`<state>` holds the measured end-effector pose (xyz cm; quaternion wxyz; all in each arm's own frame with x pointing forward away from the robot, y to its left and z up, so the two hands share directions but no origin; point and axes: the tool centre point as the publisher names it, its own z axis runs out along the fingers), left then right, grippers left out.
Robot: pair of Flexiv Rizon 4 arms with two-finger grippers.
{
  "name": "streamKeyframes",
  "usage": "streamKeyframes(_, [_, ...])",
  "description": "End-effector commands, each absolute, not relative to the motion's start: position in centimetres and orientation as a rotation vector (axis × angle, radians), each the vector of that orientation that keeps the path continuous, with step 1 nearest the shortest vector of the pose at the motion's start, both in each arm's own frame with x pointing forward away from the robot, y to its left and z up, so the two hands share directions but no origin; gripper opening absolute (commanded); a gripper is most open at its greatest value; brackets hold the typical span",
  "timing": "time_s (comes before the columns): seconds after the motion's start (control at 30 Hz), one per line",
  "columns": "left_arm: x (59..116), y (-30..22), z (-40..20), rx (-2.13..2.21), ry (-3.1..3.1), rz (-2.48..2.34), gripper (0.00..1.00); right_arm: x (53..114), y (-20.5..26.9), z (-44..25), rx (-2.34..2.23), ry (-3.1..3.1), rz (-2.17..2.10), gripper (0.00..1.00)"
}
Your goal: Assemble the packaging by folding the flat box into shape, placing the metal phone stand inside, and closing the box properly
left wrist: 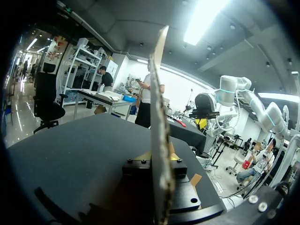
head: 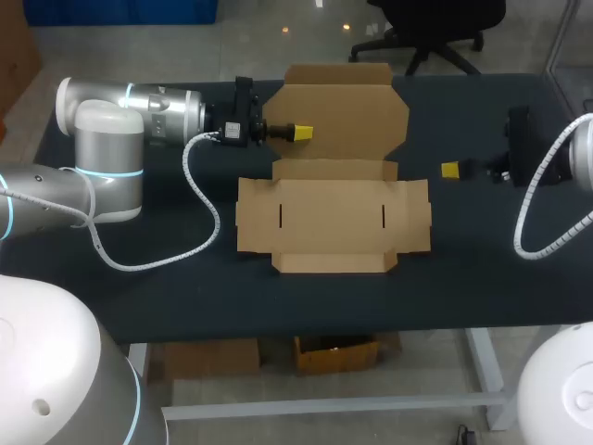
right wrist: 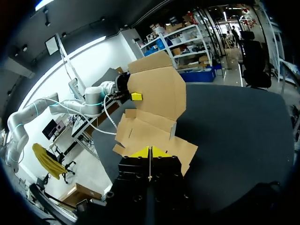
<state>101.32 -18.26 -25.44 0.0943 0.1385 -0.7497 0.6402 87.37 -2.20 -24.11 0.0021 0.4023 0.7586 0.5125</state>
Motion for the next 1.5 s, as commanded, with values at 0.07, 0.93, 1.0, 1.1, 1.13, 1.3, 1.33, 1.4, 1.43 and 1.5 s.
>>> streamKeyframes(0.07, [101.3,-18.4,-25.3,0.391,-2.242,1.920,0.00,82.8,-3.4,-22.8,1.253,2.287,1.512,0.00])
streamKeyframes(0.93, [100.2,-20.4,-22.1,0.209,-2.368,2.108,0.00,79.7,-6.4,-25.1,1.161,2.232,1.485,0.00])
streamKeyframes(1.0, [100.2,-20.5,-22.0,0.182,-2.370,2.115,0.00,79.6,-6.4,-25.2,1.155,2.230,1.483,0.00])
streamKeyframes(1.1, [100.4,-20.8,-21.7,0.144,-2.385,2.112,0.00,79.5,-6.4,-25.4,1.153,2.228,1.480,0.00])
streamKeyframes(1.13, [100.5,-21.0,-21.7,0.127,-2.389,2.111,0.00,79.5,-6.4,-25.5,1.153,2.227,1.480,0.00])
streamKeyframes(1.3, [101.0,-21.5,-21.5,0.093,-2.414,2.089,0.00,79.2,-6.2,-25.9,1.149,2.230,1.477,0.00])
streamKeyframes(1.33, [101.2,-21.5,-21.4,0.090,-2.421,2.086,0.00,79.1,-6.2,-26.0,1.146,2.233,1.468,0.00])
streamKeyframes(1.4, [101.6,-21.5,-21.4,0.088,-2.429,2.081,0.00,79.0,-6.2,-26.0,1.144,2.234,1.467,0.00])
streamKeyframes(1.43, [101.7,-21.5,-21.4,0.090,-2.434,2.079,0.00,79.0,-6.3,-26.0,1.141,2.235,1.463,0.00])
streamKeyframes(1.5, [102.0,-21.5,-21.4,0.089,-2.444,2.079,0.00,78.8,-6.4,-26.0,1.129,2.238,1.450,0.00])
